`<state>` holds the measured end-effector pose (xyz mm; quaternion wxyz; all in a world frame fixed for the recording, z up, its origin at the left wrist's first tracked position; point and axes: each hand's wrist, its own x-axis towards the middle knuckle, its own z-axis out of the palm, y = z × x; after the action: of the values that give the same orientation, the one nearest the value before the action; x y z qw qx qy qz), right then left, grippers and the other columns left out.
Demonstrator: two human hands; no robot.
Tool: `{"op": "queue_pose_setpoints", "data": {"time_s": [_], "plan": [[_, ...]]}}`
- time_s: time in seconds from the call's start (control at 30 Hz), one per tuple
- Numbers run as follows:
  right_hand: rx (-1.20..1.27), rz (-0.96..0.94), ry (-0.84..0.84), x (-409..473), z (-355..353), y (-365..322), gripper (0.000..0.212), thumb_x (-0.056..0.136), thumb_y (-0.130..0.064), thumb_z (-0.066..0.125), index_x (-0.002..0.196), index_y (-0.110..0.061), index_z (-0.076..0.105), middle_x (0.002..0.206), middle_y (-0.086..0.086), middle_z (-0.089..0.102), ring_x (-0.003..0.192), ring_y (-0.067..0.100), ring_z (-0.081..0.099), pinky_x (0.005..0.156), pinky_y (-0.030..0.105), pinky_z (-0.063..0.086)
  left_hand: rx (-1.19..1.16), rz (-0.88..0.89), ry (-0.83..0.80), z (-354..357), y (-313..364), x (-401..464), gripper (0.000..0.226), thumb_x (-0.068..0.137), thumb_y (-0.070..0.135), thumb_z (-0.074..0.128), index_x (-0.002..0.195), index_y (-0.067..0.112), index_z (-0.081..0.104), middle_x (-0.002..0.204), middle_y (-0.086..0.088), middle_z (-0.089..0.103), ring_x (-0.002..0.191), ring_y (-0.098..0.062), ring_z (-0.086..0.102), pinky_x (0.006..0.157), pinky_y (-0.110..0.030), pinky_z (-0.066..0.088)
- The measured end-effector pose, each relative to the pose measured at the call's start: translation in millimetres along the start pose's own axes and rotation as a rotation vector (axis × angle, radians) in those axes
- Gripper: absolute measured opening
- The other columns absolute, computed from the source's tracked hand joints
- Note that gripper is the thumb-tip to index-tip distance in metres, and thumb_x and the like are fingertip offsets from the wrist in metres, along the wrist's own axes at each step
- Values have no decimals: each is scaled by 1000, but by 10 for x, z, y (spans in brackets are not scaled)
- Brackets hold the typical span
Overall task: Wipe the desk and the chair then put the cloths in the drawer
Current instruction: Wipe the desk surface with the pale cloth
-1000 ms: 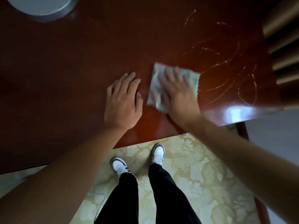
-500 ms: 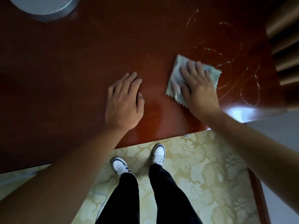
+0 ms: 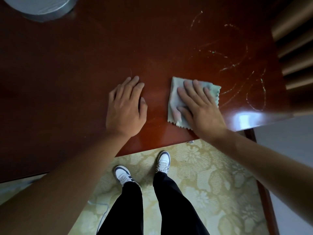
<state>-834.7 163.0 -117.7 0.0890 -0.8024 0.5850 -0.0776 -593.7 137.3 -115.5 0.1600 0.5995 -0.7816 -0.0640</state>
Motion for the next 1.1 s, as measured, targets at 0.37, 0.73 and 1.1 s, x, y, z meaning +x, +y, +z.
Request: {"op": "queue_pose_setpoints", "data": {"time_s": [0.37, 0.73, 1.1], "plan": [[50, 50, -81, 471, -137, 165, 58, 103, -43, 37, 153, -15, 30, 161, 10, 21, 150, 31, 11, 121, 48, 7, 2, -5, -9, 2, 1, 0, 42, 95, 24, 44, 133, 10, 56, 146, -7, 52, 141, -23, 42, 113, -43, 33], [-39, 92, -108, 1081, -140, 114, 57, 104, -43, 30, 155, -18, 24, 163, 8, 18, 151, 31, 8, 121, 47, 6, -13, -8, 9, -1, 11, 4, 42, 94, 23, 47, 132, 8, 57, 144, -8, 54, 138, -24, 45, 111, -43, 35], [-54, -269, -180, 771, -10, -546, 57, 97, -36, 32, 151, -16, 36, 157, 11, 34, 147, 33, 25, 118, 50, 19, -182, -80, 43, -98, -75, -59, 54, 82, 22, 56, 133, 3, 54, 141, -15, 52, 130, -29, 49, 110, -36, 36]]}}
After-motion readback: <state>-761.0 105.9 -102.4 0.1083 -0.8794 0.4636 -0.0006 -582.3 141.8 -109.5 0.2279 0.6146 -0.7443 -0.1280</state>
